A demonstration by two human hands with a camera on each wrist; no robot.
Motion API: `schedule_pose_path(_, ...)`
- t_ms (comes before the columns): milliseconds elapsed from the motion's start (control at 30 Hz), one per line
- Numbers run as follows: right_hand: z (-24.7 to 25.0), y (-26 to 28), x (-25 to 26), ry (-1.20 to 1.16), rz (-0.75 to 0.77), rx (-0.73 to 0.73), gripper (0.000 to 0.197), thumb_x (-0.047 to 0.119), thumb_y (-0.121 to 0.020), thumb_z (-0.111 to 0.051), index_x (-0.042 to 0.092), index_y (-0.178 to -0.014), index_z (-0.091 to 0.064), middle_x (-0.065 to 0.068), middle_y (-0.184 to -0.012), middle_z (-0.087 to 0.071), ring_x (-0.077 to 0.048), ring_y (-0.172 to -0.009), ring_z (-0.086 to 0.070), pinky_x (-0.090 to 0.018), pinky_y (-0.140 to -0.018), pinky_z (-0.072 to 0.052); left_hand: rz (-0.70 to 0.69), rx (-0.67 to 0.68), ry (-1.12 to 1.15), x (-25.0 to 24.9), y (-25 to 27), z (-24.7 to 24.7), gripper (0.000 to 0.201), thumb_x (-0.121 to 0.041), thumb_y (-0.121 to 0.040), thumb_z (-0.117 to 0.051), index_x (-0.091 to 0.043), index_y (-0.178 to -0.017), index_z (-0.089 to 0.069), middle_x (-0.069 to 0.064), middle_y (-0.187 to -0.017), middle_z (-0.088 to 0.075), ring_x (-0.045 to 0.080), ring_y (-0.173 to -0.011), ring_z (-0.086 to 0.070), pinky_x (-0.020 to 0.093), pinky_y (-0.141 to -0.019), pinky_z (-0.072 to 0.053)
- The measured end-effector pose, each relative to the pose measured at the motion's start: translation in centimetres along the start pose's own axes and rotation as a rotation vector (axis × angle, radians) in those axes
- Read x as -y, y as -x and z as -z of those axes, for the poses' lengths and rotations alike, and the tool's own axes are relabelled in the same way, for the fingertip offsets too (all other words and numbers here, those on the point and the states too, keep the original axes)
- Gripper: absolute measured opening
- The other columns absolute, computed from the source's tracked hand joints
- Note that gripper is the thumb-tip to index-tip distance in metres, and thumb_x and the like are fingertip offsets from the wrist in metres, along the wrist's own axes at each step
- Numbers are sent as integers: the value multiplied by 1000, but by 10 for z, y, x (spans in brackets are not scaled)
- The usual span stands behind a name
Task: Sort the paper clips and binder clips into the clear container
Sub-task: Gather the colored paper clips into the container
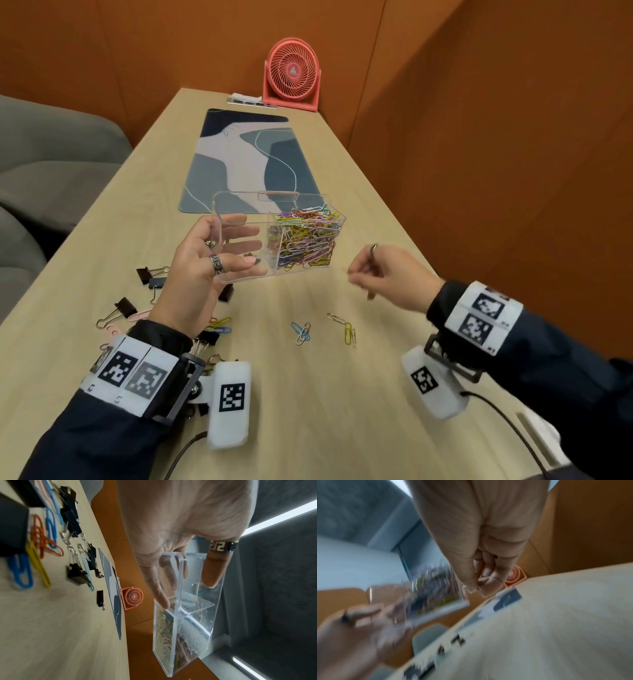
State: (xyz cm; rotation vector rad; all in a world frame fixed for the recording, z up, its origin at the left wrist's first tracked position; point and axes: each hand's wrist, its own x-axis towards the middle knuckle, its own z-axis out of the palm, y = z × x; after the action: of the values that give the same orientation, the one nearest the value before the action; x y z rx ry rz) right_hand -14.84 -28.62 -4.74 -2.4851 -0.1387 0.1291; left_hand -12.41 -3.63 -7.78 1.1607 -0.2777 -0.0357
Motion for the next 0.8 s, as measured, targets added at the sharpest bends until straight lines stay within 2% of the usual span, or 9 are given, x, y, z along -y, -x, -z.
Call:
schedule_pose_path(100,27,-5,21,-28,74,-148,6,14,-87,-62,14,-83,-57,5,-65,-58,4,-46,-56,-5,-50,-42,6,6,-3,1,0,0,48,1,-57,-59,-16,-102,-60,4,-100,-67,26,-99,-65,37,-70,-59)
schedule_pose_path(233,48,-16,56,15,265,-288,6,16,-86,-64,16,-84,-58,12,-65,-58,6,-51,-56,-6,-53,-44,17,20,-19,1,1,0,49,2,-56,-60,-17,-102,-60,3,-99,-68,23,-96,-66,37,-71,-59)
schedule_pose_path(367,42,-29,77,169,372,-232,5,14,-84,-66,18,-83,-63,17,-70,-57,9,-60,-54,-5,-62,-44,18,25,-22,0,1,-3,52,2,-55,-59,-17,-103,-59,6,-101,-66,25,-98,-65,39,-73,-59)
schedule_pose_path(433,36,-34,81,273,393,-198,4,14,-83,-67,13,-86,-70,10,-77,-64,5,-60,-53,-2,-63,-41,18,31,-23,0,2,-3,52,2,-55,-58,-16,-104,-59,7,-102,-66,27,-98,-65,39,-71,-59)
schedule_pose_path(500,30,-37,81,348,422,-192,11,14,-84,-65,9,-91,-73,-1,-90,-70,0,-67,-51,-6,-65,-39,16,35,-15,-1,3,-4,51,2,-56,-57,-15,-104,-59,7,-101,-66,27,-97,-65,39,-70,-59)
schedule_pose_path(567,26,-38,80,383,459,-204,14,14,-86,-63,8,-94,-73,-8,-97,-69,-6,-77,-51,-10,-69,-37,13,34,-13,-1,2,-4,51,2,-56,-57,-15,-104,-59,6,-100,-67,26,-97,-65,40,-71,-59)
schedule_pose_path(633,24,-38,78,375,465,-220,15,15,-87,-62,8,-95,-73,-11,-97,-65,-13,-82,-55,-17,-71,-41,12,27,-8,-1,2,-3,52,2,-54,-59,-15,-103,-60,4,-98,-68,24,-95,-66,39,-71,-59)
schedule_pose_path(700,26,-37,76,301,435,-244,16,16,-86,-64,11,-98,-72,-5,-93,-64,-13,-79,-55,-14,-69,-42,14,25,-5,-1,2,-2,57,-1,-47,-65,-16,-102,-60,1,-95,-69,24,-95,-66,40,-72,-59)
schedule_pose_path(800,34,-34,69,138,397,-326,16,21,-87,-62,18,-102,-68,7,-82,-63,-1,-70,-54,-4,-63,-39,13,7,2,-2,1,-1,57,0,-48,-66,-16,-102,-60,1,-96,-68,24,-97,-65,38,-71,-59)
